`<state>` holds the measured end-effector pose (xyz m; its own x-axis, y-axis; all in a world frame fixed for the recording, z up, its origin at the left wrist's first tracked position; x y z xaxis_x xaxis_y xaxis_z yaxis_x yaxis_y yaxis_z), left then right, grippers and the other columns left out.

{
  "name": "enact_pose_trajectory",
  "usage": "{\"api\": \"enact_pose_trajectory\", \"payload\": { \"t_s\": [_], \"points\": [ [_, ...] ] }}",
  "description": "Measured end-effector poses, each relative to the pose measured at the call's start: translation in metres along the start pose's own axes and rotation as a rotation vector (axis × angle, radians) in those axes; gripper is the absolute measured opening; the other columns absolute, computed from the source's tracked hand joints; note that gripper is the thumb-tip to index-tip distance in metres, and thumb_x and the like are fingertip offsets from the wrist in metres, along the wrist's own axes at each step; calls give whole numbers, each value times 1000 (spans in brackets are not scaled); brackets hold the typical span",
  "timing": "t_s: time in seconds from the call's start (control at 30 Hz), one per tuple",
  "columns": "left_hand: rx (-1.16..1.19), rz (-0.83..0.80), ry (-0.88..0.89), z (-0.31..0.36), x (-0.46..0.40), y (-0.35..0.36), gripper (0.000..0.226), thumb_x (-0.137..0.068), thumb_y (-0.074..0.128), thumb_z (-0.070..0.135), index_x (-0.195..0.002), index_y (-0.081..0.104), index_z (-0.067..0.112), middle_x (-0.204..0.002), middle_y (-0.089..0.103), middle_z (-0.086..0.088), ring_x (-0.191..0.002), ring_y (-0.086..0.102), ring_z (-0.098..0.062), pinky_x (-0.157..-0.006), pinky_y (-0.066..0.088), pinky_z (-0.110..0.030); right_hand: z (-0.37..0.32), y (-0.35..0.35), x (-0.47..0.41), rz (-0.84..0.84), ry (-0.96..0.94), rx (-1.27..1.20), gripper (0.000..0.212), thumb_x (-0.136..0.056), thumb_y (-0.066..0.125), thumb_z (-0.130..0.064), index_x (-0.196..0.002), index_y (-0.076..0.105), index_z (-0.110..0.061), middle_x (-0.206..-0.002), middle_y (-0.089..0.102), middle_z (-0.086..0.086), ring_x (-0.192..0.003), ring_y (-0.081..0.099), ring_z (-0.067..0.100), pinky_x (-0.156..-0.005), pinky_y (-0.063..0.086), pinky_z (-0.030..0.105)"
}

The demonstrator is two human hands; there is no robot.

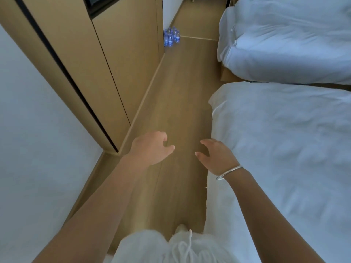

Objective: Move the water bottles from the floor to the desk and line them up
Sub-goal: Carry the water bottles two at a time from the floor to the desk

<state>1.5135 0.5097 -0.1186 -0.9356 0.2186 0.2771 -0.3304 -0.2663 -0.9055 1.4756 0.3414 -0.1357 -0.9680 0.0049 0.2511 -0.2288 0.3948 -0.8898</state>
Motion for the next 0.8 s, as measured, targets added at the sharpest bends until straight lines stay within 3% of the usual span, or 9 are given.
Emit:
{"api": "enact_pose_trajectory", "payload": {
  "t_s": [0.17,0.4,0.6,0.8],
  "points": [
    [39,-5,-39,-2,-81,-11,48,-88,53,50,-125,55,18,-115,62,2,-103,58,-20,-91,46,-37,20,-18,-76,-38,16,10,52,-95,48,-35,-140,38,-12,-141,44,7,-131,39,24,-106,32,32],
    [26,8,-18,-1,-217,-46,47,-90,53,48,-126,54,18,-121,58,1,-107,56,-19,-81,39,-30,21,-47,-206,-34,3,11,50,-95,48,-34,-139,40,-13,-138,47,7,-129,40,24,-103,34,31],
    [53,0,19,-2,-356,-101,45,-90,54,46,-125,53,17,-121,58,-1,-108,55,-22,-78,36,-27,10,-86,-350,-4,42,-5,42,-92,50,-32,-127,49,-10,-121,55,7,-120,48,25,-96,43,36],
    [11,21,8,-18,-483,-169,45,-89,54,47,-123,55,17,-123,59,-1,-110,56,-23,-83,39,-28,-1,-128,-467,11,70,-6,48,-92,50,-31,-136,43,-13,-133,51,8,-124,44,24,-98,39,33]
  ]
}}
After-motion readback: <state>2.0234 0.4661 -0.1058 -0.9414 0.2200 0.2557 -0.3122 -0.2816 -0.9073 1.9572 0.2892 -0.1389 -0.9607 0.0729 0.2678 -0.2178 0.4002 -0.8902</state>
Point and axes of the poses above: each hand's wrist, its own x-axis away from the middle knuckle, its own y-axis out of the palm, z = x × y, the point moved 9 cm from there along -x, towards the middle knuckle
